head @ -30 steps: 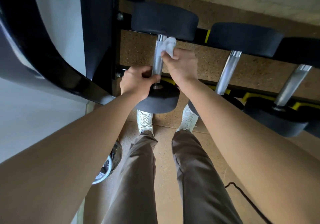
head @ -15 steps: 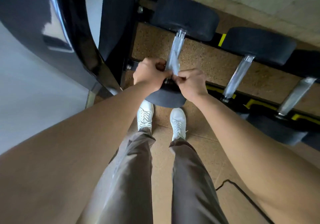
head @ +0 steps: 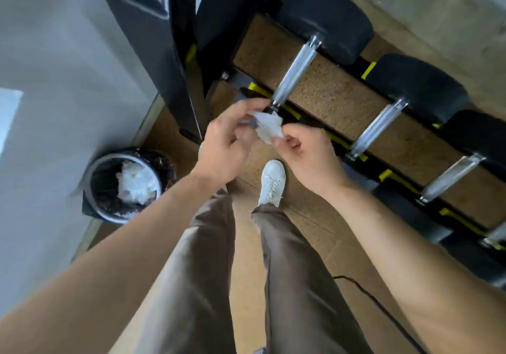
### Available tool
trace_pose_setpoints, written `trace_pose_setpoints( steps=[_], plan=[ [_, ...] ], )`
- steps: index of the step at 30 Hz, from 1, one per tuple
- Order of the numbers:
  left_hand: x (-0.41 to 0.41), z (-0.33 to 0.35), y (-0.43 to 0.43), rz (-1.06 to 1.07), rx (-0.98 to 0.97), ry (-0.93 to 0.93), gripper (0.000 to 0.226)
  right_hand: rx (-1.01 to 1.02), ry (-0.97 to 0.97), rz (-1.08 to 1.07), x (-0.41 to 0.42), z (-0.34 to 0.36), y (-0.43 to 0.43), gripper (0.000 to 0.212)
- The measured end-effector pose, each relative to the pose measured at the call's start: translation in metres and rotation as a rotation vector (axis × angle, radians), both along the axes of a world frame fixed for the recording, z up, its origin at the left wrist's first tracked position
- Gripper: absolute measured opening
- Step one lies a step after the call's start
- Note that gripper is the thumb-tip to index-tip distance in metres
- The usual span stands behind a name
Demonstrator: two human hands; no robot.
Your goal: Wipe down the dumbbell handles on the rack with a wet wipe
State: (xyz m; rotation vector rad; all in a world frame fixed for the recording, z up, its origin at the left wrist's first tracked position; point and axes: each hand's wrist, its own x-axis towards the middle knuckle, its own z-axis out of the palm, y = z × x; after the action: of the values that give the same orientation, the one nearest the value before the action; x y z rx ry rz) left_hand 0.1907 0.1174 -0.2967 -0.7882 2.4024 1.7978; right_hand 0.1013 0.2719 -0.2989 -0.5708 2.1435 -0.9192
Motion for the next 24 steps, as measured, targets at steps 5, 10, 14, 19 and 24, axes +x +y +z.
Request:
trace_pose_setpoints(
  steps=[5, 10, 14, 19, 24],
  plan=[
    [0.056, 0.01, 0.015, 0.248, 0.299, -0.154, 0.019, -0.001, -0.168, 0.046, 0.025, 0.01, -0.009, 0.017],
    [0.116, -0.004, 0.007, 0.486, 0.636, -0.32, 0.029, 0.085, -0.219, 0.12, 0.073, -0.006, -0.032, 0.023],
    [0.165, -0.02, -0.014, 0.538, 0.587, -0.384, 0.02, 0.157, -0.221, 0.205, 0.122, -0.029, -0.054, 0.017],
    [0.242, -0.04, -0.045, 0.733, 0.553, -0.531, 0.009, 0.251, -0.218, 0.34, 0.19, -0.053, -0.096, 0.003],
    [0.316, -0.059, -0.08, 1.022, 0.401, -0.585, 0.012, 0.356, -0.261, 0.51, 0.23, -0.063, -0.138, 0.011]
  ],
)
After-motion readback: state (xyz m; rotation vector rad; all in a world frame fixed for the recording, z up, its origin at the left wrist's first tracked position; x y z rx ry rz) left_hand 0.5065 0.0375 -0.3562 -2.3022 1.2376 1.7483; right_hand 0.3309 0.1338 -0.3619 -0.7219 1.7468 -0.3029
